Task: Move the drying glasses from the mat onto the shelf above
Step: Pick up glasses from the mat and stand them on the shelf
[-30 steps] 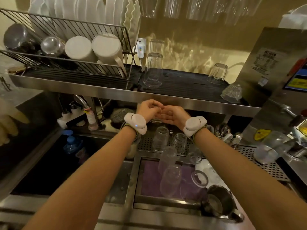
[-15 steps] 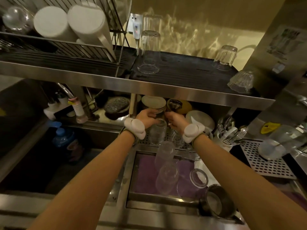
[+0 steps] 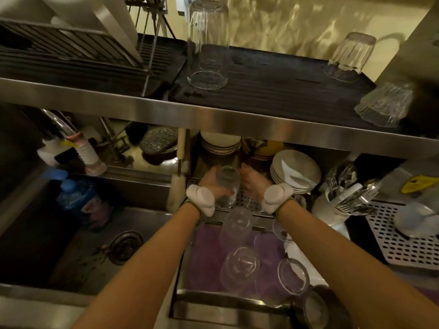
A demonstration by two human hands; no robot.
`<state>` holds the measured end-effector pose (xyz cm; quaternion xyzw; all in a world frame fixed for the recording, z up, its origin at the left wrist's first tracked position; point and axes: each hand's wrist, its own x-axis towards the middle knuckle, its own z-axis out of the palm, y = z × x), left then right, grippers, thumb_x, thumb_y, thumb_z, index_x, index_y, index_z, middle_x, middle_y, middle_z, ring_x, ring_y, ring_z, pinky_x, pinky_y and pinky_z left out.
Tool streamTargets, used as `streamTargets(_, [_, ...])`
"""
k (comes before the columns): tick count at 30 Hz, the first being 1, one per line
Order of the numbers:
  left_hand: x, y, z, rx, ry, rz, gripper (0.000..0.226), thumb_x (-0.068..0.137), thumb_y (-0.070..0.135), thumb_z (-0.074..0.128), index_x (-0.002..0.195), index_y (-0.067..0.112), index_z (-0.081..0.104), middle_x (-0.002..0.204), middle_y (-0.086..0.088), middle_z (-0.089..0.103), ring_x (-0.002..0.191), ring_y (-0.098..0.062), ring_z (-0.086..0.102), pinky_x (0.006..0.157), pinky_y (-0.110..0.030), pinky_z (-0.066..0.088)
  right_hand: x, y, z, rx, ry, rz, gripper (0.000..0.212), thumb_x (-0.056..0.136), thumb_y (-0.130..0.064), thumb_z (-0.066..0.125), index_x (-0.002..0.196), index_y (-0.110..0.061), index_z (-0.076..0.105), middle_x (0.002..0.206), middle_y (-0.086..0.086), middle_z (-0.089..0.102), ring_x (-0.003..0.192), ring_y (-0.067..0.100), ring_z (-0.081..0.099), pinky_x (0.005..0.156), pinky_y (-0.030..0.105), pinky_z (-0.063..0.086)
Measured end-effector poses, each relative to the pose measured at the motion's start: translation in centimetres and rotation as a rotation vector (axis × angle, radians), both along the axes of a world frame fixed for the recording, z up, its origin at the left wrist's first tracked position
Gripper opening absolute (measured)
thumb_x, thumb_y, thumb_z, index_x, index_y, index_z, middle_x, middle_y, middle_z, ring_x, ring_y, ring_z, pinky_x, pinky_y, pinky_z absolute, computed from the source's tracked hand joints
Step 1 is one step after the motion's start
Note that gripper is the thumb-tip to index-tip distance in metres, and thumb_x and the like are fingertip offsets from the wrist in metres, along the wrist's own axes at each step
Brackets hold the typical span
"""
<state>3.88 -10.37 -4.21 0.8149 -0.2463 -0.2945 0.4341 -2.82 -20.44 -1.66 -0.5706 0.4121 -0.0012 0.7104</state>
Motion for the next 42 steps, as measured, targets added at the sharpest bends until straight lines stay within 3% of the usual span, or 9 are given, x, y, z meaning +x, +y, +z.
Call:
streamTargets(5, [0.9,-1.5,-0.8,0.013,-0.002,-0.031,0.062,0.065,-0.002,0.078,0.122,0.0,0.054,0.126,-0.017,0.059,0.12,-0.029,0.055,0.103,-0.036,0.044,0.3,-0.6,-1.8,0.068,-0.02,0.015,0.058,0.094,-0.053,0.034,0.139,-0.017,0.044,0.143,0.006,0.048,0.133,0.024,0.044,0.104,0.032,0.04])
streamTargets(11, [0.8,-1.9,-1.6,0.04,-0.016,0.062,0.069,0.061,0.006,0.082,0.122,0.008,0.05,0.12,-0.01,0.06,0.111,-0.024,0.057,0.082,-0.024,0.041,0.0,-1.2,-2.1,-0.003,0.008,0.156,0.059,0.089,-0.061,0.038,0.132,-0.023,0.05,0.136,-0.001,0.053,0.128,0.018,0.047,0.106,0.032,0.035])
streamTargets(17, [0.1,-1.0,-0.7,0.026,-0.089,0.056,0.063,0.064,0.011,0.08,0.12,0.013,0.053,0.118,-0.008,0.063,0.109,-0.026,0.06,0.086,-0.032,0.047,-0.9,-1.4,-2.0,-0.076,-0.069,0.311,0.073,0.074,-0.064,0.058,0.136,-0.026,0.046,0.138,-0.002,0.052,0.126,0.015,0.049,0.108,0.033,0.037])
streamTargets(21, [0.1,-0.2,0.4,0.057,-0.157,0.093,0.07,0.064,0.021,0.082,0.126,0.015,0.049,0.121,-0.007,0.062,0.112,-0.025,0.058,0.089,-0.031,0.045,-1.5,-0.8,-1.6,-0.112,-0.136,0.342,0.064,0.082,-0.044,0.065,0.138,-0.025,0.042,0.14,0.001,0.05,0.129,0.018,0.047,0.109,0.034,0.036])
streamTargets(24, [0.1,0.5,1.3,0.019,-0.191,0.107,0.062,0.073,0.028,0.075,0.127,0.014,0.048,0.124,-0.009,0.061,0.115,-0.027,0.057,0.085,-0.026,0.041,-1.8,0.0,-0.4,-0.11,-0.235,0.42,0.034,0.084,-0.015,0.067,0.116,-0.026,0.059,0.115,-0.004,0.067,0.103,0.005,0.066,0.081,0.018,0.054])
streamTargets(28, [-0.5,2.2,2.8,-0.096,-0.152,0.131,0.05,0.078,0.026,0.07,0.122,0.013,0.053,0.122,-0.011,0.062,0.115,-0.029,0.057,0.094,-0.031,0.045,-2.9,1.4,1.6,-0.101,-0.27,0.406,0.033,0.082,-0.004,0.066,0.097,-0.033,0.06,0.094,-0.017,0.071,0.083,-0.006,0.069,0.064,0.009,0.053])
streamTargets(35, [-1.3,5.5,5.9,-0.19,-0.195,0.08,0.066,0.064,0.024,0.082,0.122,0.014,0.054,0.121,-0.009,0.064,0.112,-0.025,0.059,0.096,-0.036,0.049,-4.0,3.5,4.1,-0.044,-0.356,0.37,0.042,0.088,0.003,0.052,0.125,-0.015,0.051,0.112,0.0,0.064,0.092,0.009,0.067,0.066,0.013,0.055])
streamTargets(38, [-1.6,7.0,7.6,-0.217,-0.215,0.066,0.066,0.063,0.019,0.084,0.122,0.012,0.054,0.117,-0.007,0.065,0.103,-0.017,0.061,0.083,-0.024,0.049,-4.6,4.8,5.6,-0.088,-0.342,0.368,0.059,0.085,0.01,0.048,0.138,-0.014,0.038,0.124,0.009,0.055,0.107,0.019,0.057,0.082,0.022,0.05])
streamTargets(42, [-2.0,8.6,10.1,-0.228,-0.212,-0.005,0.062,0.062,0.021,0.084,0.117,0.014,0.056,0.103,0.002,0.064,0.091,-0.009,0.058,0.068,-0.009,0.045,-5.1,6.0,7.0,-0.162,-0.34,0.412,0.062,0.084,0.015,0.046,0.138,-0.014,0.038,0.123,0.008,0.057,0.102,0.016,0.058,0.077,0.022,0.051])
